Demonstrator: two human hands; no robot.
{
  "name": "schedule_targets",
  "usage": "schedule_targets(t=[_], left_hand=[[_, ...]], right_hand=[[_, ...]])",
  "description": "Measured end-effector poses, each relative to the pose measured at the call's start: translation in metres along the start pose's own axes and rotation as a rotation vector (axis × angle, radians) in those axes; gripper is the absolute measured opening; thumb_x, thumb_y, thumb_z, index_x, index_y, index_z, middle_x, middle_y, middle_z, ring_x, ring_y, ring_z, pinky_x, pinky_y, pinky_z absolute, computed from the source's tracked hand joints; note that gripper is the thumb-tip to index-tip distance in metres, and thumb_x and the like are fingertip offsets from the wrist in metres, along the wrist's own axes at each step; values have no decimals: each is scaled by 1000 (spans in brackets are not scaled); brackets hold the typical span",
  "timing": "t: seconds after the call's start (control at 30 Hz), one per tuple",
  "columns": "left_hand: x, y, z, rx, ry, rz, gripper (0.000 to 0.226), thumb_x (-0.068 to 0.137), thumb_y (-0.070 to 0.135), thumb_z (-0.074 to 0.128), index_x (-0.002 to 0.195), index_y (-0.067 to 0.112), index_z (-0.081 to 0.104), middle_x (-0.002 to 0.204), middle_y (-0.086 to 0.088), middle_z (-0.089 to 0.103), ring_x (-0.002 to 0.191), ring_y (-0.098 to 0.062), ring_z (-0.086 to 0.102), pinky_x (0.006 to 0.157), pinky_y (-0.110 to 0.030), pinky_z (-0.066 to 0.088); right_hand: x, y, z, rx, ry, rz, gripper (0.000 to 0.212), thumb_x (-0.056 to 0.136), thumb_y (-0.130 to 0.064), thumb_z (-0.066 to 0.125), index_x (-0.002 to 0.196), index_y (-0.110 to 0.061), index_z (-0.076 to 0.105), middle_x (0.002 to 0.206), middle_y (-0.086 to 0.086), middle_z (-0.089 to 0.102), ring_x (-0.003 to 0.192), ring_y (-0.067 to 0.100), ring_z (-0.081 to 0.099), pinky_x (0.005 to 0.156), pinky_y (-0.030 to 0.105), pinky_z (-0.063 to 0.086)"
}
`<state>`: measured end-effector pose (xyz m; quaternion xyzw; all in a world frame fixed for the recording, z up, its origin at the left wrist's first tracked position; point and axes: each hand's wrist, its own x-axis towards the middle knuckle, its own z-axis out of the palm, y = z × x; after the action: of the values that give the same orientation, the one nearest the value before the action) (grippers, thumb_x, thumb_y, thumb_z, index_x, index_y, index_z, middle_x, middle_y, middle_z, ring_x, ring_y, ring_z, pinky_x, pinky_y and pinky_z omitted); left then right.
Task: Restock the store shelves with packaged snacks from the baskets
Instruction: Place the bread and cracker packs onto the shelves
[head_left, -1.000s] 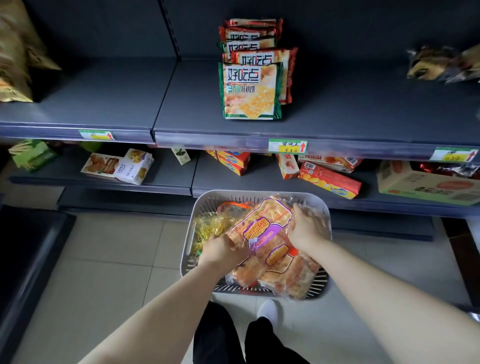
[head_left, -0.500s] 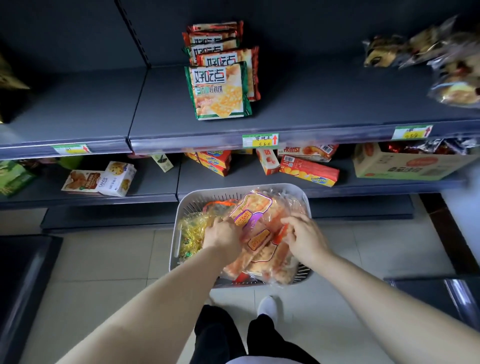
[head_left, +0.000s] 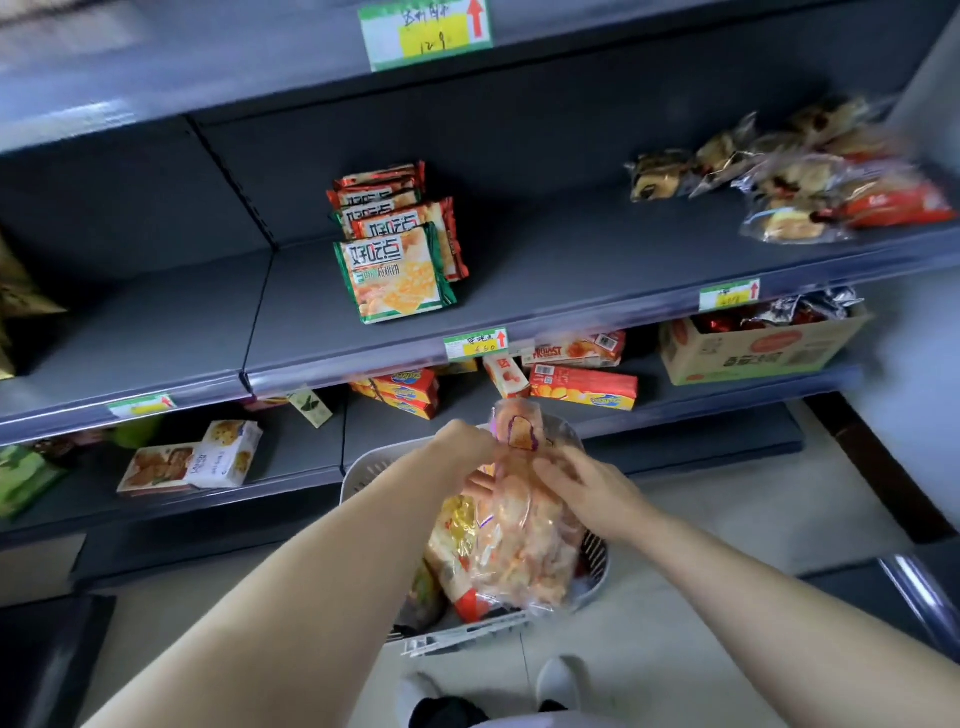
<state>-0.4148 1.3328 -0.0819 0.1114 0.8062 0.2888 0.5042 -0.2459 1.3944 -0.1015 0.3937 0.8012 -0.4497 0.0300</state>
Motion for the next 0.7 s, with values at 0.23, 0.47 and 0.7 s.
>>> schedule_targets(t=[0.23, 0.47, 0.7], left_hand=[[1, 26, 39, 8, 13, 34, 29, 87, 9, 68, 111, -1, 54, 100, -14, 61, 68, -28, 65, 47, -33, 58], [22, 19, 35, -3, 22, 45, 24, 93, 16, 61, 109, -1, 64, 95, -9, 66, 80, -26, 68, 69, -39, 61], [41, -15, 12, 361, 263, 42, 54, 95, 36, 58, 134, 0, 48, 99, -9, 62, 87, -26, 60, 72, -30, 43]], right_hand=[[-18, 19, -14, 312, 27, 101, 109, 38, -83, 73, 132, -36, 44, 121, -21, 58, 109, 5, 58, 96, 31, 47], [-8, 26, 1, 327, 128, 243, 58, 59, -34, 74, 113, -39, 54, 105, -12, 66, 101, 13, 63, 91, 35, 51], [-12, 40, -39, 419, -51, 365, 55, 50, -16, 61, 100, -39, 68, 82, -10, 64, 70, 9, 54, 57, 22, 42]])
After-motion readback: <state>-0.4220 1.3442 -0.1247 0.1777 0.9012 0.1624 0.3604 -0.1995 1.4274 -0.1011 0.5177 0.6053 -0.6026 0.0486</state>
